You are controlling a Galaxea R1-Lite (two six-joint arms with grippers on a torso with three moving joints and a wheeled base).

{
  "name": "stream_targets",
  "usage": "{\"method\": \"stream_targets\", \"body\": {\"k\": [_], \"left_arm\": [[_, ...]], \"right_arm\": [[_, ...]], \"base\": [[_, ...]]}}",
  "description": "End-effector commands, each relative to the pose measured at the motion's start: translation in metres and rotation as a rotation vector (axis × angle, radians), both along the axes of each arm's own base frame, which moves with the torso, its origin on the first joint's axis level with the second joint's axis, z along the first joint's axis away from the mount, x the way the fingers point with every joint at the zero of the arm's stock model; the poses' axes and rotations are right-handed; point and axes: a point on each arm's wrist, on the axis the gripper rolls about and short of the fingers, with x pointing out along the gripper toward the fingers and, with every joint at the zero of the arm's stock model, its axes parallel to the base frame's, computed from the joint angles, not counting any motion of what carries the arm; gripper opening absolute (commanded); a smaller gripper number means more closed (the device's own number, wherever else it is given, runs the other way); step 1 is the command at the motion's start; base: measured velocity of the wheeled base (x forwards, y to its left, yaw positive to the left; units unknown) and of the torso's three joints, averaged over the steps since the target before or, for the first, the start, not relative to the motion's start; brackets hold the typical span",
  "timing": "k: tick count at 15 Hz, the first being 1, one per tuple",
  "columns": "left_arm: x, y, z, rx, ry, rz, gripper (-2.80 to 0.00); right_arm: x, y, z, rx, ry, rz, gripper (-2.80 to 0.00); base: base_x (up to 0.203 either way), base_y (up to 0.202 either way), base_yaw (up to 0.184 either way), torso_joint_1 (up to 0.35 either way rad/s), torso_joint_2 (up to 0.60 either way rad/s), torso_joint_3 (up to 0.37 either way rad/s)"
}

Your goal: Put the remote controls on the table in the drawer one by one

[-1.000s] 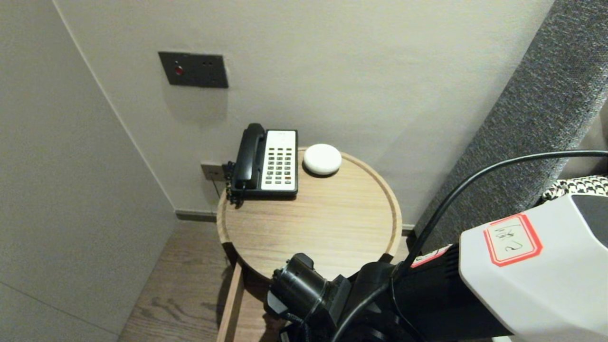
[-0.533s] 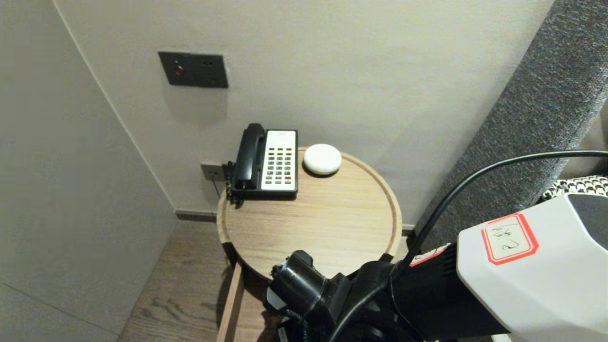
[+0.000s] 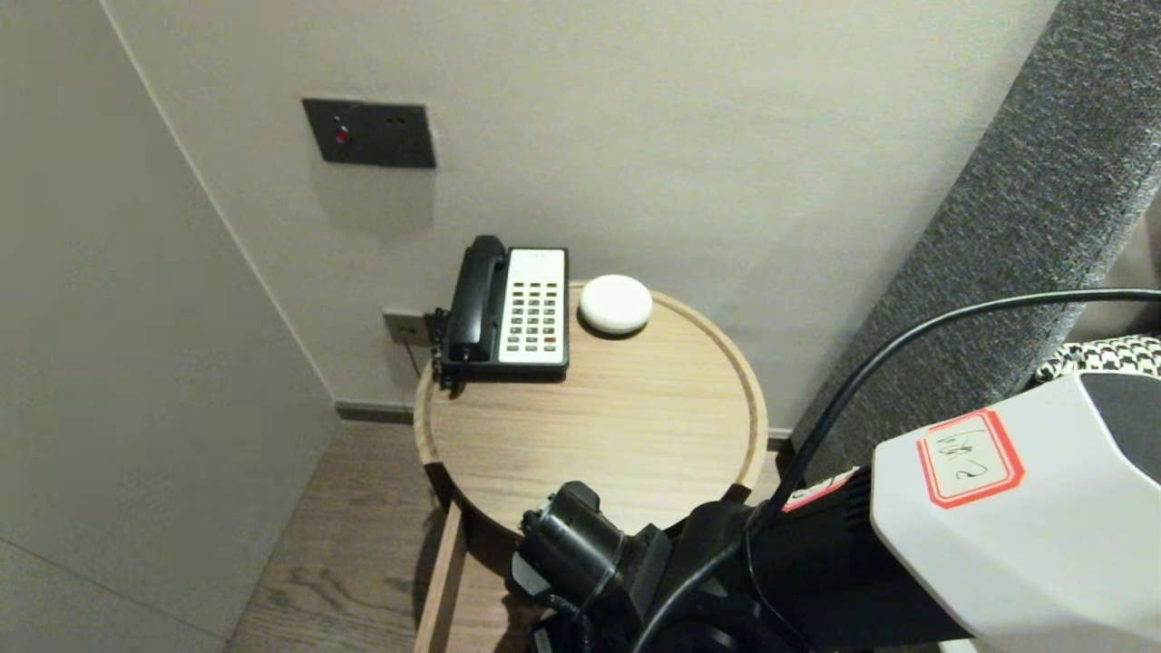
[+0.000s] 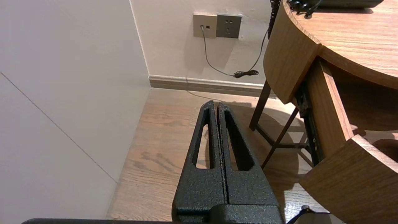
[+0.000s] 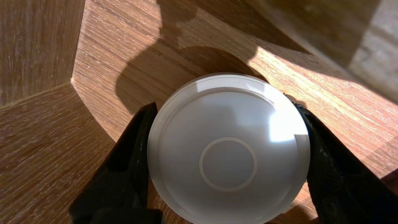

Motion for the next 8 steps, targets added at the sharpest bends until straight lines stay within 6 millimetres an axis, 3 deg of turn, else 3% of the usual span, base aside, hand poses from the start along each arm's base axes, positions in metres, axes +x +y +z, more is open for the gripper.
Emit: {"method": "stream_targets", "body": {"k": [1,8], "left_arm": [[0.0,0.0,0.0,0.0,0.0,0.001,-2.8],[0.0,0.0,0.0,0.0,0.0,0.001,-2.8]], "right_arm": [[0.0014,0.0012,0.0016,0.016,0.001,-0.023,-2.8],[0.0033,0.0044,0.0053,0.05,-0.011,-0.04,-2.8]], "base": [[0.0,0.0,0.0,0.0,0.0,0.0],[0.0,0.0,0.0,0.0,0.0,0.0]]}}
